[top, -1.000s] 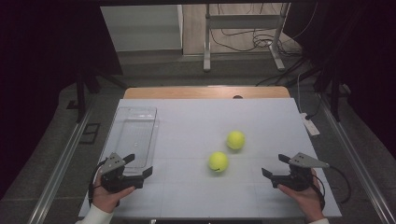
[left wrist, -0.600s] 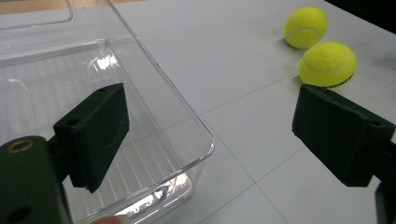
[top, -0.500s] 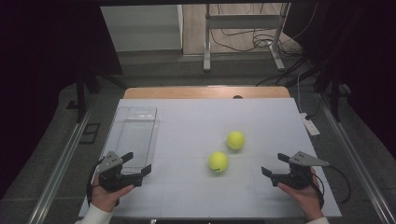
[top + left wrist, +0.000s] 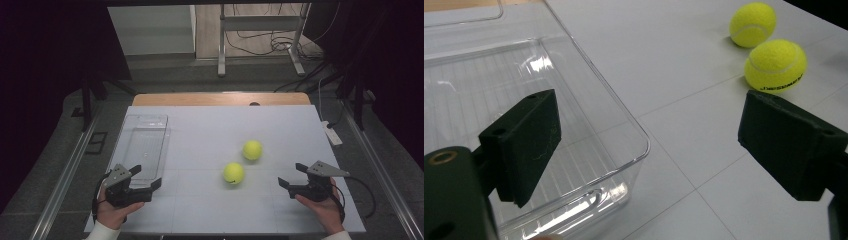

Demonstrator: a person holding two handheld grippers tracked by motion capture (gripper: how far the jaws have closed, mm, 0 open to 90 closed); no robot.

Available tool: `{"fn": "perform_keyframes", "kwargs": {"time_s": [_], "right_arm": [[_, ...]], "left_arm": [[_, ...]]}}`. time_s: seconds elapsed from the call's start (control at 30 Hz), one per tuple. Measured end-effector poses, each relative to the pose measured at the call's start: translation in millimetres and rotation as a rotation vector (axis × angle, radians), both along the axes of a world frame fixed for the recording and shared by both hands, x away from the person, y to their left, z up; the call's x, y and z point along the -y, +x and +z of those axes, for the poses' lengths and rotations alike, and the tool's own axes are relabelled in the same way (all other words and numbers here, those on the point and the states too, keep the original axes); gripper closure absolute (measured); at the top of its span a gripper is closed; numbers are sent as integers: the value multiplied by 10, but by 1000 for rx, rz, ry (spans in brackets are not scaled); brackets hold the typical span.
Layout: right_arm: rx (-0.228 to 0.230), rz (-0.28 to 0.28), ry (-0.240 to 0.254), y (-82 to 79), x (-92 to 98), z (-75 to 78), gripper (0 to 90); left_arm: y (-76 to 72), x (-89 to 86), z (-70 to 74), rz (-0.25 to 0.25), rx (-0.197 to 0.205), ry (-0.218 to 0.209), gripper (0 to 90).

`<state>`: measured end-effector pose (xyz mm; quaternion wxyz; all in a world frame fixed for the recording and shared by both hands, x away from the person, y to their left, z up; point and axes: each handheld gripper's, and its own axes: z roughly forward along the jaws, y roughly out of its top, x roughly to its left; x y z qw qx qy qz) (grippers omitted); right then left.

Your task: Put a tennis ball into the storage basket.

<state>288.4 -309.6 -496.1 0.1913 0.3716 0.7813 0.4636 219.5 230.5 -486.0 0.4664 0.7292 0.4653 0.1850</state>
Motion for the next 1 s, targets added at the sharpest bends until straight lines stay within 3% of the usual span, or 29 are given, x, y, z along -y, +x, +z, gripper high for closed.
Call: {"fn": "perform_keyframes", "kwargs": {"time_s": [0.2,0.5,1.0], "right_arm": [[-2,3,-18,-6,-11,-10,122],[-9,1,-7,-9,14,-29,124],[-12,1,-12,-9,18,-33,123]], "left_arm": [[57,27,81,-32,-21,-7,91],[102,104,148,-42,-12,-11,95],[207,305,269,-100,5,9,96]]}}
